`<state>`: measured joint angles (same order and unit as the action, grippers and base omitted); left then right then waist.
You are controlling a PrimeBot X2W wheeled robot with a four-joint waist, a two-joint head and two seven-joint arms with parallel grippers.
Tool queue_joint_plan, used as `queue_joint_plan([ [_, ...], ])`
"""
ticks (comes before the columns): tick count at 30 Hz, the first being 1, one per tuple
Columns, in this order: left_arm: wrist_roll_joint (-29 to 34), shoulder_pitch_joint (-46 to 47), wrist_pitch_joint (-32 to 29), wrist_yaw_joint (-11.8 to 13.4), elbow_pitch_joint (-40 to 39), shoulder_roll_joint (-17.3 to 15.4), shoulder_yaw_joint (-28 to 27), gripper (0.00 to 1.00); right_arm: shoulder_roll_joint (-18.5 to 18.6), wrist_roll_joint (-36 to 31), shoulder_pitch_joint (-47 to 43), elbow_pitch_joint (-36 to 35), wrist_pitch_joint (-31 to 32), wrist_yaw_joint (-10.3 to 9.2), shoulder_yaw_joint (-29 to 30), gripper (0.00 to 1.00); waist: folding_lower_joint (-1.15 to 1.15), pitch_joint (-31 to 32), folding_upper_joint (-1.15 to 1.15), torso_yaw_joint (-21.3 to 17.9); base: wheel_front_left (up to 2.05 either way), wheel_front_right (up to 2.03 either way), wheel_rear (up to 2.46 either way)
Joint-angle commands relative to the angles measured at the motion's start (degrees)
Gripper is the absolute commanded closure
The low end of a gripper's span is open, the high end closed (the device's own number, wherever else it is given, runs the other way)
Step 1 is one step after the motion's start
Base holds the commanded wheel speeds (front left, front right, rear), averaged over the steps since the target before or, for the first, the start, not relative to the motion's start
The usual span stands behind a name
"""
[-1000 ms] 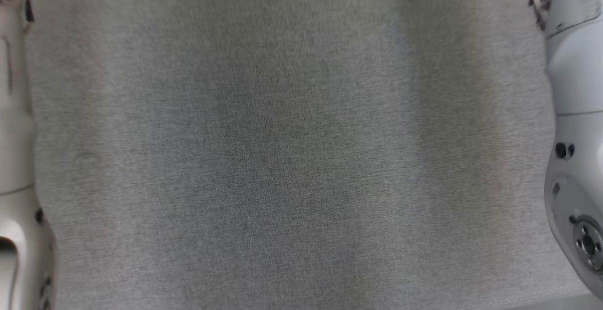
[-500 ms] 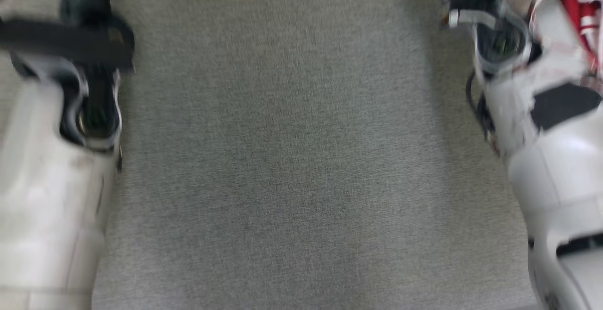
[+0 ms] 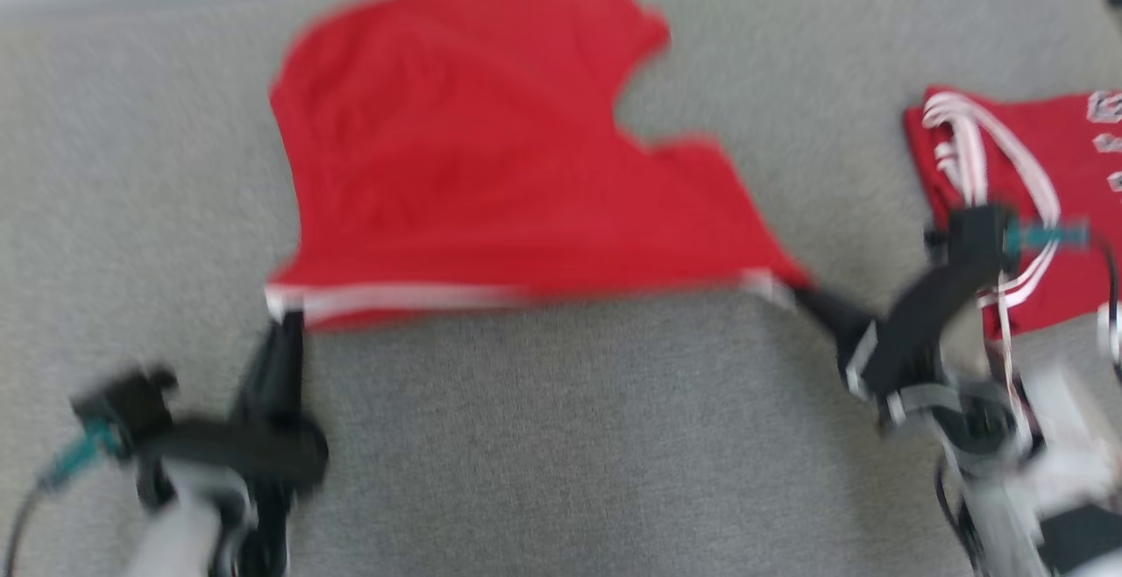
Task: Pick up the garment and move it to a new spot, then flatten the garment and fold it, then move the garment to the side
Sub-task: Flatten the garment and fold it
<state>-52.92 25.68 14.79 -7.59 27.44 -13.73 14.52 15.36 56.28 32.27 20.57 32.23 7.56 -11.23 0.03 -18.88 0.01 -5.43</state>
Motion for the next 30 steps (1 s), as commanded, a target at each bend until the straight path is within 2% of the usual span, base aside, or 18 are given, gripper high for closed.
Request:
queue_joint_plan([
  [1,-0.05,-4.93,0.31,0.47,0.75,-0.71,-0.44,1.0,1.56,-1.16,-4.92,-2.65,2.2,-0.19,1.88,1.0,-0.03,8.54,-0.01,-0.32,0.0,0.0,0.0],
  [6,1.63,-14.45,0.28,1.84,-2.47,-1.46,1.0,1.0,0.0,-5.02,-20.67,-13.59,10.88,-0.2,8.01,1.0,-0.03,12.83,-0.01,0.08,0.0,0.0,0.0],
  [11,2.13,-23.19,-2.0,4.16,-7.8,-2.42,2.91,1.0,-4.8,-9.99,-34.69,-24.54,21.16,-0.19,14.65,1.0,-0.03,15.07,-0.01,0.6,0.0,0.0,0.0],
  [16,2.42,-29.77,-5.61,6.89,-14.42,-3.69,4.75,1.0,-9.93,-13.5,-42.96,-33.12,29.94,-0.19,20.36,1.0,-0.03,15.98,-0.01,1.04,0.0,0.0,0.0],
  [19,1.27,-31.58,-6.98,8.1,-18.21,-3.52,4.86,1.0,-11.57,-14.66,-43.1,-36.26,31.2,-0.19,23.56,1.0,-0.03,16.07,-0.01,1.4,0.0,0.0,0.0],
  [22,0.09,-30.94,-8.14,8.67,-20.91,-2.62,4.74,1.0,-12.2,-13.4,-40.1,-36.27,31.08,-0.19,25.54,1.0,-0.03,15.88,-0.01,1.76,0.0,0.0,0.0],
  [26,-1.59,-26.67,-10.7,8.7,-22.22,-1.23,5.22,1.0,-12.39,-10.67,-33.83,-31.92,28.41,-0.19,26.5,1.0,-0.03,14.54,-0.01,2.75,0.0,0.0,0.0],
  [30,-1.98,-22.41,-11.98,9.14,-21.52,-0.23,5.13,1.0,-12.38,-11.49,-27.63,-27.36,27.16,-0.18,26.47,1.0,-0.03,12.77,-0.01,3.33,0.0,0.0,0.0],
])
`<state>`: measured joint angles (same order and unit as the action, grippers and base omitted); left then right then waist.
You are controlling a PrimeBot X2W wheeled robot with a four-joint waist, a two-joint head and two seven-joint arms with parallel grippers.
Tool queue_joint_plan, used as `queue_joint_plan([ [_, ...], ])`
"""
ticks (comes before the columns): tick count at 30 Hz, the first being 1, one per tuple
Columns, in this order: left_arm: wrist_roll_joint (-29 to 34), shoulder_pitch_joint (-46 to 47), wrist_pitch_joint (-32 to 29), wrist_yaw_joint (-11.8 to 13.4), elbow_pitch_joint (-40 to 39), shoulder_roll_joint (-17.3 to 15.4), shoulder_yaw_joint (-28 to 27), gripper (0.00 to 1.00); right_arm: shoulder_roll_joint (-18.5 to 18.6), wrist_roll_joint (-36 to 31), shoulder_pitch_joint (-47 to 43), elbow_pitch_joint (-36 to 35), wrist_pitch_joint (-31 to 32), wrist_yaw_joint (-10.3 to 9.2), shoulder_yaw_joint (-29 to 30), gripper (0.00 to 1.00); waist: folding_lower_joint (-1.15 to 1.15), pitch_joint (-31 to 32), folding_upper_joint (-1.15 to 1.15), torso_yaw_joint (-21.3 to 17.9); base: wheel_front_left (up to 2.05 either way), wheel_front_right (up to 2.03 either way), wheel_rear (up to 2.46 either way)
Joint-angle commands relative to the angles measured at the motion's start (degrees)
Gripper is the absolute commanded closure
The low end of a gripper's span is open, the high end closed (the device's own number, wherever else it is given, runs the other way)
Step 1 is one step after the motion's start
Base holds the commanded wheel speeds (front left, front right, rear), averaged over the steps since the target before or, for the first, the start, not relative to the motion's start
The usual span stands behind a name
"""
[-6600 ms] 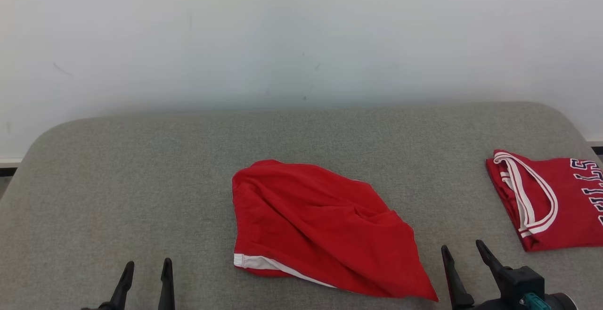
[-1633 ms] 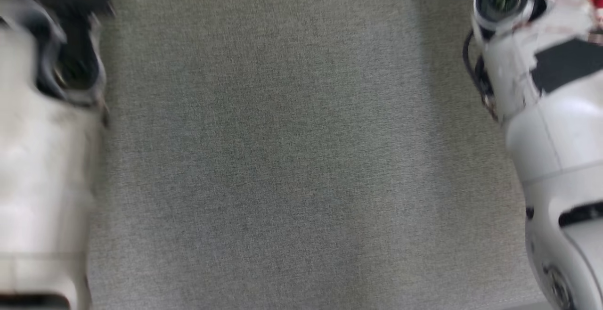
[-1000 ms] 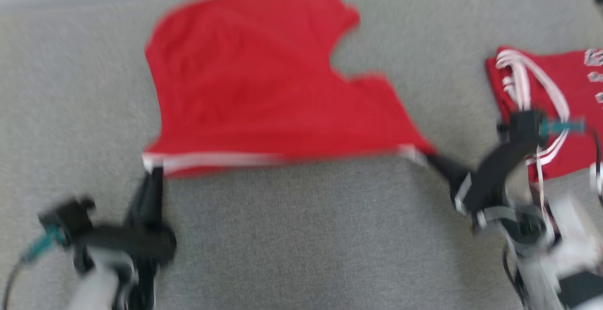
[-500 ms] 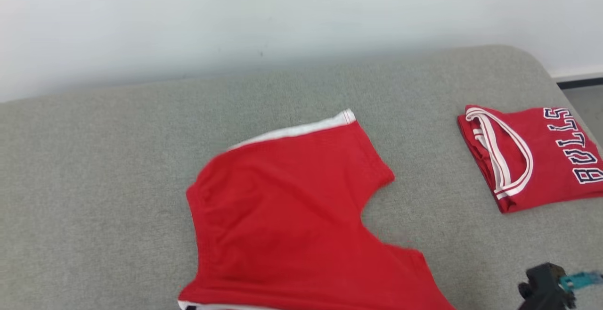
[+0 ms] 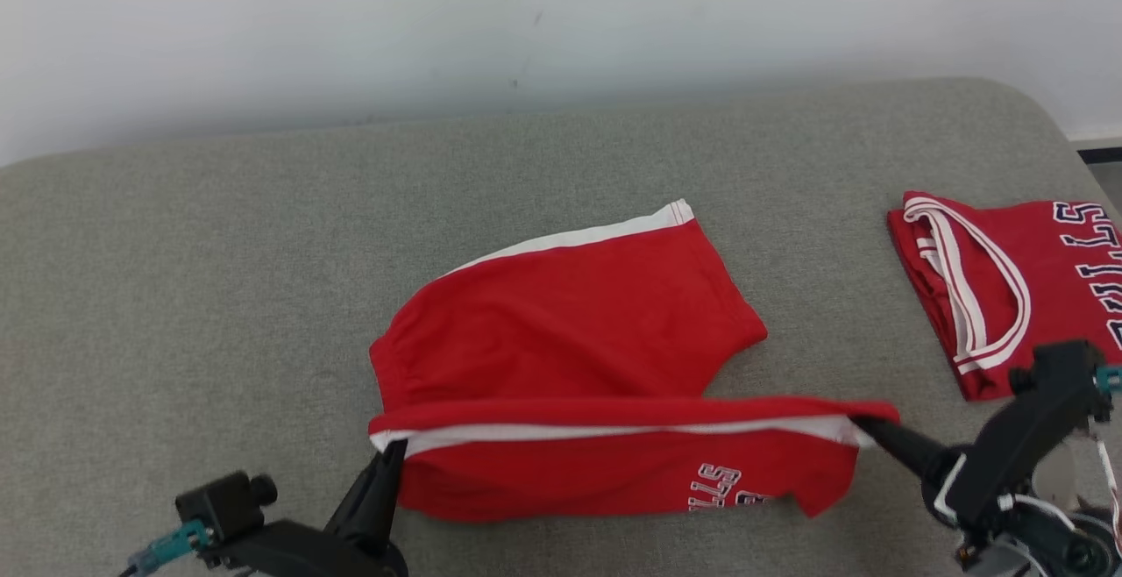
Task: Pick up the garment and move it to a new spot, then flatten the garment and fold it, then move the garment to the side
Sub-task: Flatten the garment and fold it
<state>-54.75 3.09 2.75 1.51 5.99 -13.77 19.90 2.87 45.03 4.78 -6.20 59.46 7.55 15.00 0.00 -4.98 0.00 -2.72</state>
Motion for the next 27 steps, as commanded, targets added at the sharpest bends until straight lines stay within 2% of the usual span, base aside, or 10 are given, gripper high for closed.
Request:
queue_joint_plan([
  [1,-0.19,1.63,0.05,0.26,0.32,0.2,-0.46,1.0,0.05,-0.49,1.94,0.91,-0.25,-0.17,-0.13,1.0,0.0,-1.67,0.0,0.74,0.0,0.0,0.0],
  [5,-0.47,8.35,-0.85,0.65,3.24,1.69,-0.92,1.0,0.06,-1.36,13.67,10.1,-2.9,-0.17,-0.29,1.0,0.0,-5.08,0.0,2.15,0.0,0.0,0.0],
  [12,0.11,16.18,1.0,0.33,8.61,4.19,-1.44,1.0,0.06,-6.05,27.45,22.08,-7.27,-0.16,-0.44,1.0,0.0,-8.97,0.0,4.93,0.0,0.0,0.0],
  [18,0.34,21.85,2.01,-0.34,12.7,6.08,-1.24,1.0,0.05,-10.71,36.59,29.71,-10.17,-0.15,-1.15,1.0,0.0,-11.93,0.0,6.87,0.0,0.0,0.0],
  [27,1.66,29.47,3.7,-0.73,18.09,7.27,-0.72,1.0,0.06,-18.49,46.5,39.6,-16.39,-0.16,-1.28,1.0,0.0,-15.62,0.0,8.54,0.0,0.0,0.0],
])
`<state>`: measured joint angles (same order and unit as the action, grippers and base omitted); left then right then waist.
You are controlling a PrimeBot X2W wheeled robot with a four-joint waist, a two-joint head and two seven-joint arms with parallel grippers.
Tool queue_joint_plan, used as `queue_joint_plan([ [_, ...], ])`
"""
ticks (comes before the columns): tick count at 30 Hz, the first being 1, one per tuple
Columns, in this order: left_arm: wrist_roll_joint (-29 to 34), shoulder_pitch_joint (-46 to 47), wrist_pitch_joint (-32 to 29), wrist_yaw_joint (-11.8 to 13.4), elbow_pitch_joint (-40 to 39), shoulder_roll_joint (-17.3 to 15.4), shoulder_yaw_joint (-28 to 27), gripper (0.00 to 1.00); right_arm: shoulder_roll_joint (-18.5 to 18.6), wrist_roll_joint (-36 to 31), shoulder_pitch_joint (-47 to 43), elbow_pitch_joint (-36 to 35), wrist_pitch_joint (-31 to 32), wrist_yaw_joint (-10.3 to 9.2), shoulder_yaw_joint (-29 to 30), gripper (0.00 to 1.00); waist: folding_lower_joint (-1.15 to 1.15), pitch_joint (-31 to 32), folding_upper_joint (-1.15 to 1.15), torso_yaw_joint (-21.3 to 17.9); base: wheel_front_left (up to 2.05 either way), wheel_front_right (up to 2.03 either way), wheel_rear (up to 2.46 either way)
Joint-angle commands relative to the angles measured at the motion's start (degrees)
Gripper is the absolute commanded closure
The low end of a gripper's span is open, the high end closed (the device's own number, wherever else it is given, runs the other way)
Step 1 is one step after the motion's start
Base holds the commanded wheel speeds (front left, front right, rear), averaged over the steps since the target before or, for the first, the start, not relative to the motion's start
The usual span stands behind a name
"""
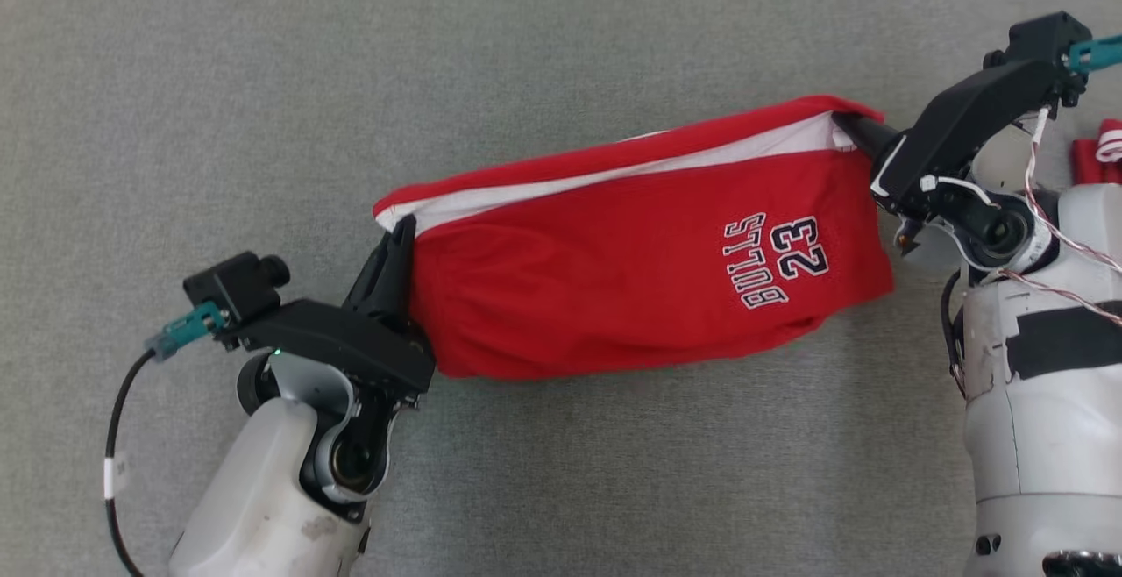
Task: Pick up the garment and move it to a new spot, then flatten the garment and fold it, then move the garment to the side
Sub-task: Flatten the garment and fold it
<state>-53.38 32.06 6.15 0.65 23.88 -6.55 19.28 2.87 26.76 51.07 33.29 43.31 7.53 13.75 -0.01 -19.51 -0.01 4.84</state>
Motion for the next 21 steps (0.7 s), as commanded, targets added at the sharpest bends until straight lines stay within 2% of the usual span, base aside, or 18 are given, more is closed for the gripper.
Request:
queue_joint_plan([
  [1,0.42,1.1,0.44,0.1,0.79,0.22,0.04,1.0,0.06,-0.67,0.76,1.25,-0.92,-0.14,0.0,1.0,0.01,-1.34,0.01,1.12,0.0,0.0,0.0],
  [2,0.44,1.74,0.5,0.01,1.39,0.37,0.14,1.0,0.07,-0.99,1.36,2.28,-1.61,-0.14,0.14,1.0,0.01,-1.61,0.01,1.27,0.0,0.0,0.0],
  [3,0.41,2.31,0.69,-0.08,2.02,0.54,0.16,0.78,0.08,-1.26,1.89,3.22,-2.39,-0.14,0.09,1.0,0.01,-1.77,0.01,1.36,0.0,0.0,0.0],
  [5,0.44,3.16,0.36,-0.8,3.0,0.86,0.84,0.0,0.06,-1.87,2.64,5.19,-4.01,-0.14,0.53,0.98,0.01,-2.0,0.01,1.5,0.0,0.0,0.0],
  [6,0.55,3.64,0.77,-1.22,3.38,0.93,0.92,0.0,0.06,-2.11,3.05,6.16,-4.86,-0.14,0.84,0.22,0.01,-2.07,0.01,1.52,0.0,0.0,0.0],
  [7,0.51,3.94,1.16,-1.47,3.8,1.06,0.93,0.0,0.07,-2.3,3.36,6.91,-5.6,-0.14,0.95,0.0,0.01,-2.09,0.01,1.51,0.0,0.0,0.0],
  [12,1.28,4.24,3.63,-2.98,5.57,0.94,1.29,0.0,0.07,-2.35,4.2,9.66,-8.59,-0.14,0.92,0.0,0.01,-0.97,0.01,1.18,0.0,0.0,0.0],
  [21,6.71,-0.63,8.43,-4.8,5.48,-2.48,1.27,0.0,0.74,-2.2,-0.4,8.97,-9.06,-0.14,-1.17,0.0,0.01,4.54,0.01,0.27,0.0,0.0,0.0],
])
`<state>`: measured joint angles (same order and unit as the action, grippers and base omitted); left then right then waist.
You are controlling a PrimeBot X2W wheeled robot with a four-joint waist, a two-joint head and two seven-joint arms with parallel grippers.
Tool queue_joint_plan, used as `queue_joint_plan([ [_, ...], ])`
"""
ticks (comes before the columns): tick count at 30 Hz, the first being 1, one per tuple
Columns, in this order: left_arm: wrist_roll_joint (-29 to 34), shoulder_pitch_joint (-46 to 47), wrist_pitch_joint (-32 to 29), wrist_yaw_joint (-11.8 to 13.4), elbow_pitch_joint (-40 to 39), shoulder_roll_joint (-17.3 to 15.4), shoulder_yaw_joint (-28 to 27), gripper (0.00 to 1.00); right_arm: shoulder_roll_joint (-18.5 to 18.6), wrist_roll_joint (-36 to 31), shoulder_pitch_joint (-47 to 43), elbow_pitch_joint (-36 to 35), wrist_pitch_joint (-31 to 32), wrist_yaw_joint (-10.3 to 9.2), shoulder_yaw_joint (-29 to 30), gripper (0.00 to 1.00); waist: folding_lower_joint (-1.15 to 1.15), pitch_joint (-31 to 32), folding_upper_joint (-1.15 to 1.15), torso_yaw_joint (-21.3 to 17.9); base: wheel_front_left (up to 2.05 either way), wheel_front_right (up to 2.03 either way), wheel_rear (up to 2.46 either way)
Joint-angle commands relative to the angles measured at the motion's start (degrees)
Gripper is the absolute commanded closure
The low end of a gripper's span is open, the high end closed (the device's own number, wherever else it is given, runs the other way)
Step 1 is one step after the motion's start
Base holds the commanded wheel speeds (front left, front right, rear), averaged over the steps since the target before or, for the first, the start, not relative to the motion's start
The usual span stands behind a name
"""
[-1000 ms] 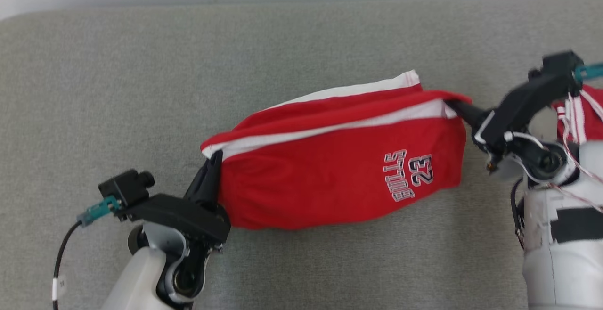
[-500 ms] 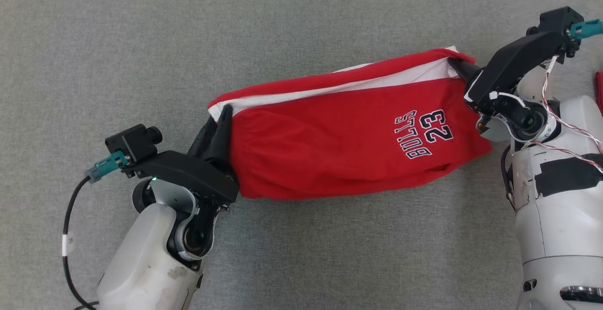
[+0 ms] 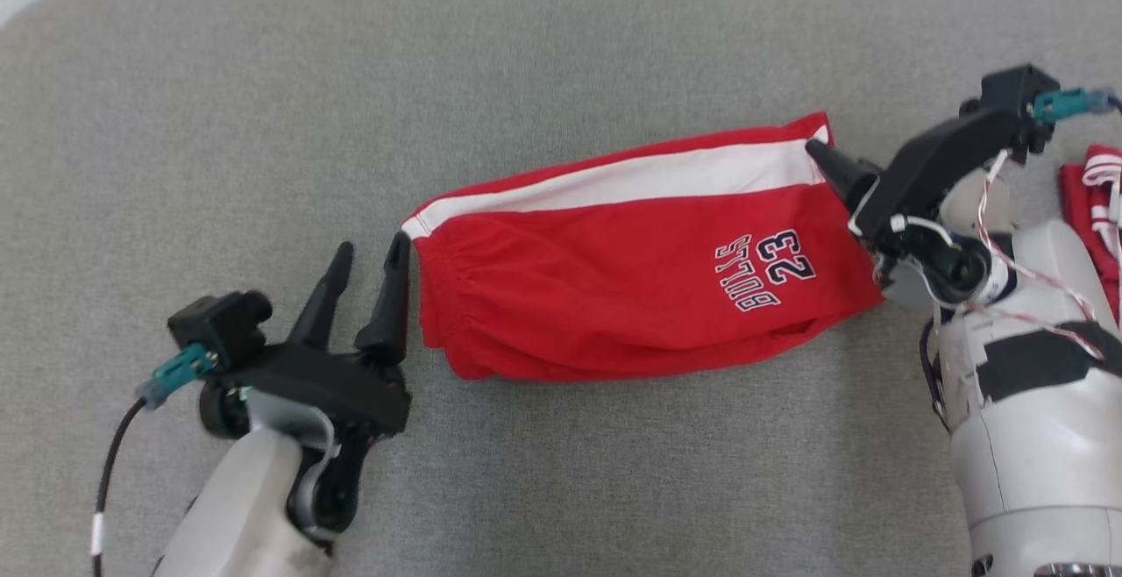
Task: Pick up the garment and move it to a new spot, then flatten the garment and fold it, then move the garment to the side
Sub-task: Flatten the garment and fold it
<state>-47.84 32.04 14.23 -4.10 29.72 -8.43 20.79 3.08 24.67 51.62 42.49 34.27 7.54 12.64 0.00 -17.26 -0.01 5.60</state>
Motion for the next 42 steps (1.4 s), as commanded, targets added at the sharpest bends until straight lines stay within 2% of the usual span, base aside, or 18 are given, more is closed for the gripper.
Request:
queue_joint_plan([
  [1,2.44,-1.67,0.63,-0.11,-0.81,-1.31,-0.55,0.0,0.76,-0.28,-1.78,-0.55,-0.06,-0.15,-0.3,0.0,0.0,3.06,0.01,-0.62,0.0,0.0,0.0],
  [6,10.39,-8.48,0.93,0.99,-7.57,-1.44,-7.49,0.0,1.26,-2.03,-6.04,-1.02,-1.32,-0.14,-0.57,0.0,0.0,5.96,0.01,-0.71,0.0,0.0,0.0],
  [12,21.3,-17.38,0.9,1.92,-14.83,1.17,-17.21,0.0,0.97,-4.89,-8.82,0.8,-3.73,-0.15,1.15,0.0,0.0,7.77,0.01,-0.14,0.0,0.0,0.0],
  [18,28.91,-23.85,0.89,0.75,-17.78,3.55,-22.53,0.0,1.8,-11.37,-9.1,4.64,-7.53,-0.15,2.93,0.0,0.0,8.82,0.01,1.65,0.0,0.0,0.0],
  [22,30.14,-26.22,0.89,-0.36,-18.39,4.78,-24.21,0.0,1.62,-14.12,-7.23,7.59,-9.22,-0.15,6.52,0.0,0.0,8.21,0.01,3.39,0.0,0.0,0.0],
  [29,30.97,-28.36,0.88,-0.88,-20.71,5.48,-23.72,0.0,2.86,-19.48,-4.6,12.09,-11.28,-0.15,13.47,0.0,0.0,6.03,0.01,6.82,0.0,0.0,0.0],
  [37,28.42,-28.12,0.88,0.55,-21.72,5.53,-21.59,0.0,3.09,-25.76,-2.0,15.68,-12.47,-0.15,17.61,0.0,0.0,3.31,0.01,9.22,0.0,0.0,0.0],
  [42,28.06,-28.03,0.88,1.01,-22.3,5.54,-20.93,0.0,2.33,-28.79,-2.4,17.76,-11.03,-0.15,17.53,0.0,0.0,2.86,0.01,9.56,0.0,0.0,0.0],
])
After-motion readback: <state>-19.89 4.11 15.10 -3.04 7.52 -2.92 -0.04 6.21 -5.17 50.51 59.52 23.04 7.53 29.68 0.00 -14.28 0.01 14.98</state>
